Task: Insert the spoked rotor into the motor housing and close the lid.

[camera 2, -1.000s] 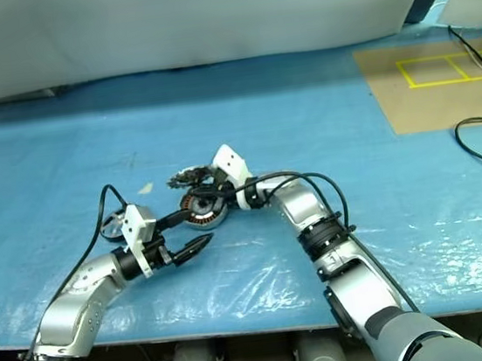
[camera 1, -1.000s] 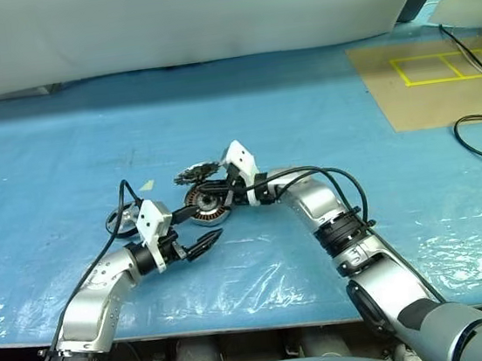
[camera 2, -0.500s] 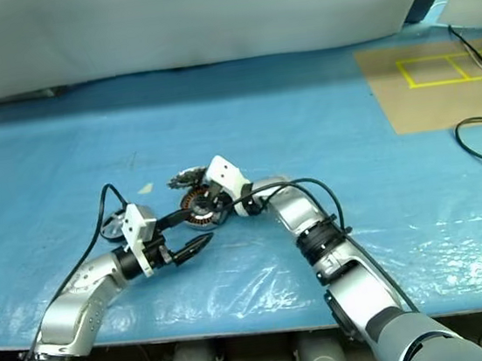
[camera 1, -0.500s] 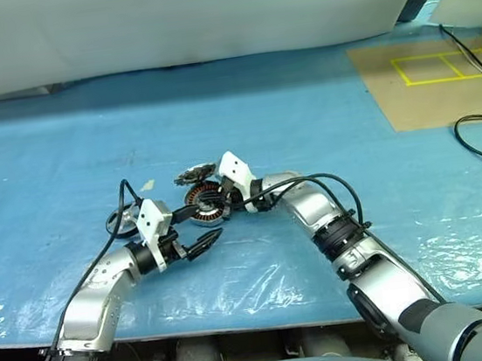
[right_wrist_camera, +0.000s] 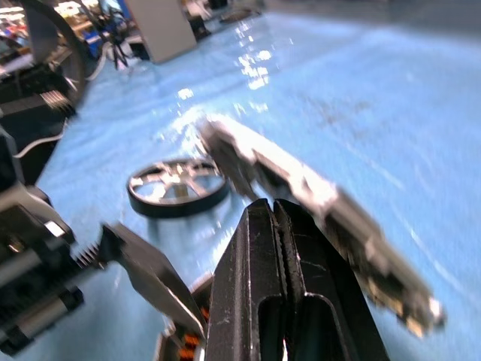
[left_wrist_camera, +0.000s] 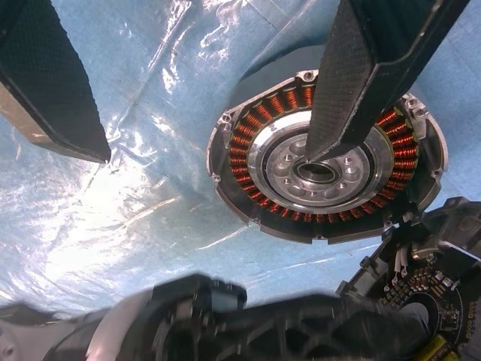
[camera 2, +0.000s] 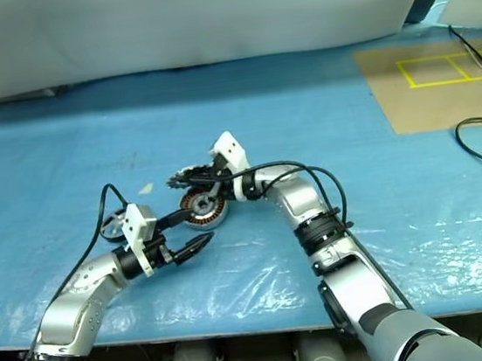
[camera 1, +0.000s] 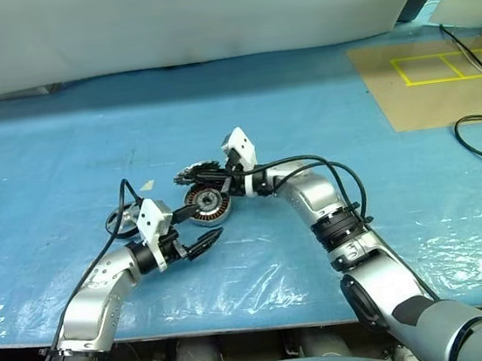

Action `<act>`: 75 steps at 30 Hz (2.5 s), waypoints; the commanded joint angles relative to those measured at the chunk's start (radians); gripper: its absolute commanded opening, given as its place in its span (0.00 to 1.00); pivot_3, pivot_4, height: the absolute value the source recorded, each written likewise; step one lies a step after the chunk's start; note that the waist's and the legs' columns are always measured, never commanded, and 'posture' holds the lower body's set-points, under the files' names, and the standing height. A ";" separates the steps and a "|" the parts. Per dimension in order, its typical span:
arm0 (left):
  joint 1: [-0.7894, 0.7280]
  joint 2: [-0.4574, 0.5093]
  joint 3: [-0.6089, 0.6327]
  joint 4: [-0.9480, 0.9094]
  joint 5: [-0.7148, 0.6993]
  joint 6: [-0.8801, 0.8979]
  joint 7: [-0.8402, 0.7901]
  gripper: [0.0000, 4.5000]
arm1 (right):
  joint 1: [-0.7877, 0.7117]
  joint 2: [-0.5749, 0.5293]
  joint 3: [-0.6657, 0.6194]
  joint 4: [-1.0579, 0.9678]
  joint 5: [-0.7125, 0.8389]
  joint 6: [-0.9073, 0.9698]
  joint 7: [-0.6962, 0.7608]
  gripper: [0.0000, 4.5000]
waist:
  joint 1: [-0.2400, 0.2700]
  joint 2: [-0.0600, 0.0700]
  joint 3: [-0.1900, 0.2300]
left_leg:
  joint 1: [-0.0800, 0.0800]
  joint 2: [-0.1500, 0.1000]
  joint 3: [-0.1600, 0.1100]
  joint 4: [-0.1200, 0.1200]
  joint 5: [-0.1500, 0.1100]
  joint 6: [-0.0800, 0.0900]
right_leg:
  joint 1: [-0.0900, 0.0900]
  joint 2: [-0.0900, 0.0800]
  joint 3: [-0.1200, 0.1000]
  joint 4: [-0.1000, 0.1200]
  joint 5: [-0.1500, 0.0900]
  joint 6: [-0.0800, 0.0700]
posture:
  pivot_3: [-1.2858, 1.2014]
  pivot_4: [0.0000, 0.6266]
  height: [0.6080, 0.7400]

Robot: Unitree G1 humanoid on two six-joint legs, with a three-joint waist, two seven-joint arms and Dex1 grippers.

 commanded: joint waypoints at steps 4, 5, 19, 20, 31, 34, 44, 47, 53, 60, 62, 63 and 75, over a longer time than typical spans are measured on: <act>-0.009 0.006 0.013 -0.037 -0.011 0.011 0.005 0.97 | 0.046 -0.017 0.142 0.003 -0.093 -0.050 0.019 0.00 | 0.000 0.000 0.000 | 0.000 0.000 0.000 0.000 0.000 0.000 | 0.000 0.000 0.000 -0.001 0.000 0.000 | 0.52 0.24 1.00; -0.009 0.006 0.013 -0.039 -0.012 0.012 0.006 0.97 | 0.042 -0.017 0.150 0.031 -0.108 -0.062 0.006 0.00 | 0.000 0.000 0.000 | 0.000 0.000 0.000 0.000 0.000 0.000 | 0.000 0.000 0.000 -0.001 0.000 0.000 | 0.52 0.24 1.00; -0.010 0.013 0.020 -0.057 -0.024 0.042 0.017 0.97 | 0.013 0.007 0.004 0.035 0.018 0.015 -0.002 0.00 | 0.000 0.000 0.000 | 0.000 0.000 0.000 0.000 0.000 0.000 | 0.000 0.000 0.000 -0.001 0.000 0.000 | 0.52 0.24 1.00; -0.012 0.013 0.020 -0.058 -0.025 0.043 0.017 0.97 | 0.004 0.012 -0.017 0.038 0.036 0.031 -0.009 0.00 | 0.000 0.000 0.000 | 0.000 0.000 0.000 0.000 0.000 0.000 | 0.000 0.000 0.000 0.000 0.000 0.000 | 0.52 0.24 1.00; -0.021 0.060 0.099 -0.025 -0.046 0.050 0.012 0.97 | 0.020 -0.001 0.050 0.046 -0.044 -0.026 -0.016 0.00 | -0.001 0.000 0.000 | -0.001 0.000 0.000 0.000 0.000 0.000 | -0.001 0.000 0.000 0.000 0.000 0.000 | 0.52 0.24 1.00; -0.011 0.098 0.139 -0.009 -0.065 0.062 -0.006 0.97 | 0.020 -0.001 0.055 0.040 -0.042 -0.029 -0.015 0.00 | -0.002 0.000 0.000 | -0.001 0.000 0.000 -0.001 0.000 0.000 | -0.001 0.000 0.000 0.000 0.000 0.000 | 0.52 0.24 1.00; 0.006 0.122 0.128 -0.032 -0.083 0.104 -0.054 0.97 | 0.021 -0.009 0.065 0.001 -0.024 -0.021 0.022 0.00 | 0.001 0.000 0.000 | -0.001 0.000 0.001 -0.001 0.000 0.000 | -0.001 0.000 0.000 -0.001 0.000 0.000 | 0.52 0.24 1.00; 0.012 0.116 0.117 -0.034 -0.072 0.098 -0.056 0.97 | 0.011 -0.009 0.065 -0.012 -0.023 -0.020 0.021 0.00 | 0.001 0.000 0.000 | -0.001 0.000 0.000 -0.001 0.000 0.000 | -0.001 0.000 0.000 -0.001 0.000 0.000 | 0.52 0.24 1.00; 0.005 0.101 0.105 -0.034 -0.065 0.093 -0.045 0.97 | 0.034 -0.022 0.140 0.046 -0.109 -0.081 0.005 0.00 | 0.000 0.000 0.000 | -0.001 0.000 0.001 -0.001 0.000 0.000 | -0.001 0.000 0.000 -0.001 0.000 0.000 | 0.52 0.24 1.00; 0.006 0.094 0.101 -0.038 -0.061 0.094 -0.040 0.97 | 0.034 -0.022 0.149 0.094 -0.134 -0.091 -0.006 0.00 | -0.001 0.000 0.000 | -0.001 0.000 0.001 -0.001 0.000 0.000 | -0.001 0.000 0.000 -0.001 0.000 0.000 | 0.52 0.24 1.00; 0.005 0.093 0.100 -0.038 -0.061 0.094 -0.039 0.97 | 0.032 -0.019 0.125 0.081 -0.108 -0.075 0.003 0.00 | 0.000 0.000 0.000 | 0.000 0.000 0.001 0.000 0.000 0.000 | -0.001 0.000 0.000 0.000 0.000 0.000 | 0.52 0.24 1.00; 0.004 0.092 0.099 -0.038 -0.061 0.094 -0.039 0.97 | 0.029 -0.015 0.105 0.067 -0.085 -0.059 0.007 0.00 | 0.000 0.000 0.000 | 0.000 0.000 0.001 0.000 0.000 0.000 | 0.000 0.000 0.000 0.000 0.000 0.000 | 0.52 0.24 1.00; -0.010 0.080 0.084 -0.024 -0.054 0.085 -0.038 0.97 | -0.002 -0.005 0.026 0.038 -0.022 0.000 0.003 0.00 | 0.000 0.000 0.000 | -0.001 0.000 0.001 -0.001 0.000 0.000 | -0.001 0.000 0.000 -0.001 0.000 0.000 | 0.52 0.24 1.00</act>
